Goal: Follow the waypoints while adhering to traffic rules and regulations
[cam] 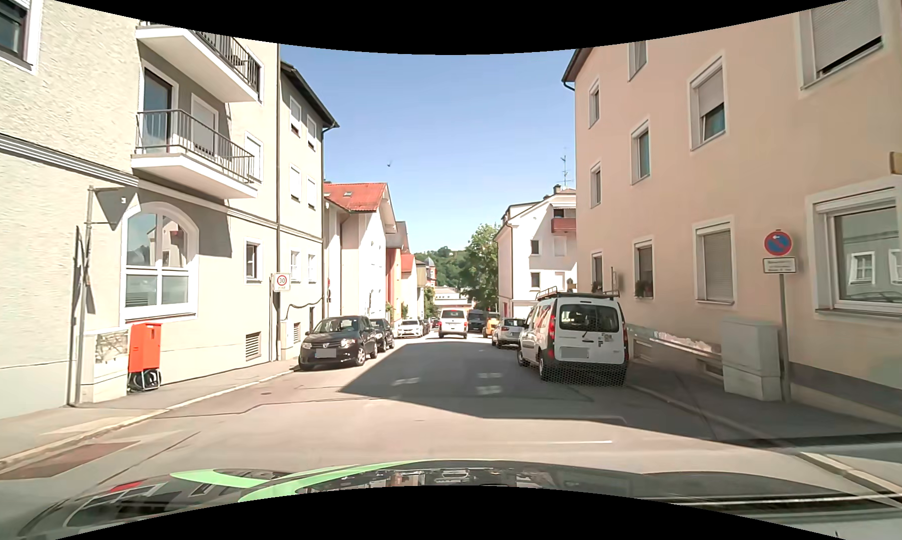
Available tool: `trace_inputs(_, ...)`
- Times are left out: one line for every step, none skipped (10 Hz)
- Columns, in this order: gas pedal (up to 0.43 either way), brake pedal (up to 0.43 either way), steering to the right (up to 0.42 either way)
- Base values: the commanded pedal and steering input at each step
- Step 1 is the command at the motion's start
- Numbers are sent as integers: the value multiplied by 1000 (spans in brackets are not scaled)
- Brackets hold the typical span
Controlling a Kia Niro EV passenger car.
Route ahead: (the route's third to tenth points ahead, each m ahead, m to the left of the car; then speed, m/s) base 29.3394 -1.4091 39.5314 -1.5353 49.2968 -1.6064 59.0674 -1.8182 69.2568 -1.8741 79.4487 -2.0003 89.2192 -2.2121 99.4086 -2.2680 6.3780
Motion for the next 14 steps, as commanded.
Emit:
trace_inputs(319, 0, -19)
trace_inputs(319, 0, -18)
trace_inputs(287, 0, -18)
trace_inputs(260, 0, -14)
trace_inputs(260, 0, -6)
trace_inputs(197, 0, 1)
trace_inputs(189, 0, 2)
trace_inputs(177, 0, 1)
trace_inputs(118, 0, 2)
trace_inputs(98, 0, 2)
trace_inputs(28, 0, 1)
trace_inputs(0, 0, 0)
trace_inputs(0, 0, 0)
trace_inputs(0, 0, 0)
